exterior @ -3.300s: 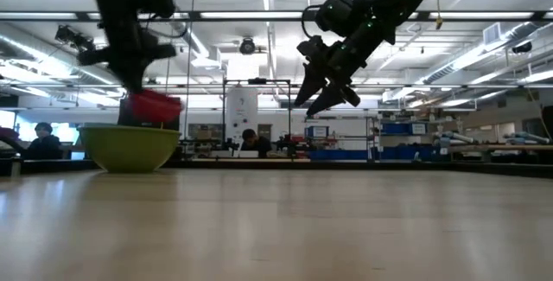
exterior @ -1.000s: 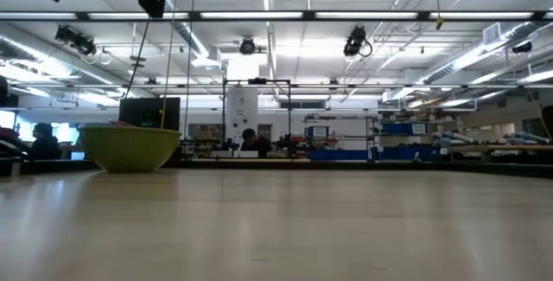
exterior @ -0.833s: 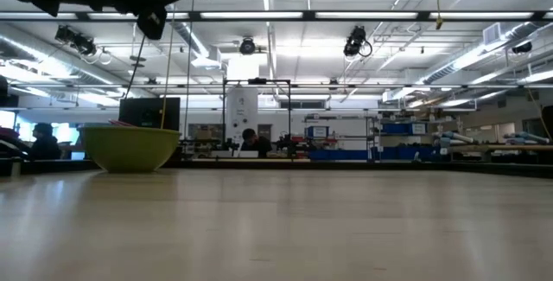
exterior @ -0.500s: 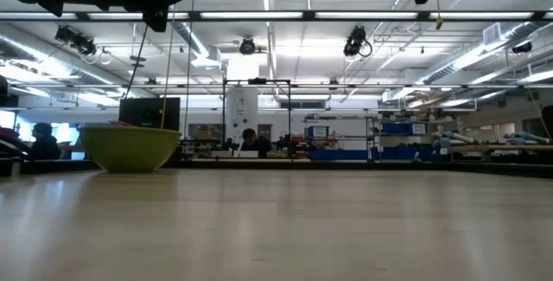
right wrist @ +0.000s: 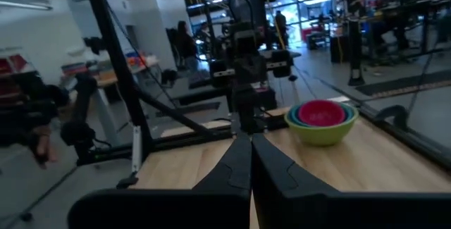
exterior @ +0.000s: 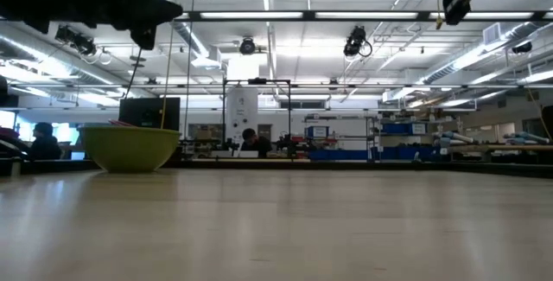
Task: Nest bowls inside each other
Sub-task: Return to Home Position
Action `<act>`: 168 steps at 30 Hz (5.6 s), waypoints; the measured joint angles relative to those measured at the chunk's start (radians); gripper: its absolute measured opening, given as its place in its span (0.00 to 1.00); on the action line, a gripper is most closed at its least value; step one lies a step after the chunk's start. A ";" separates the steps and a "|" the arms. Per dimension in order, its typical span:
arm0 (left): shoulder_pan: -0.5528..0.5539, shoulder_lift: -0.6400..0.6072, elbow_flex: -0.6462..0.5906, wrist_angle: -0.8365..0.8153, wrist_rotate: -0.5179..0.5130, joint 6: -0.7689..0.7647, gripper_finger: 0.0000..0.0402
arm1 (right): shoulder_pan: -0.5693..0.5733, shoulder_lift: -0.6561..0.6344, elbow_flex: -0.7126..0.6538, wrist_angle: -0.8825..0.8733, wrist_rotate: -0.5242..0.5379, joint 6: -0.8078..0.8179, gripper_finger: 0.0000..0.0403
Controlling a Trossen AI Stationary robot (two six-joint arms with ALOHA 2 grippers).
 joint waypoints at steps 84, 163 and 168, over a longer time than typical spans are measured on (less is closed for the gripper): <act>0.112 -0.166 -0.296 0.286 0.050 -0.061 0.02 | -0.015 -0.340 -0.262 -0.059 0.050 0.051 0.02; -0.002 -0.125 -0.298 0.224 -0.021 -0.128 0.02 | -0.027 -0.344 -0.399 0.046 -0.073 0.001 0.06; -0.002 -0.125 -0.298 0.224 -0.021 -0.128 0.02 | -0.027 -0.344 -0.399 0.046 -0.073 0.001 0.06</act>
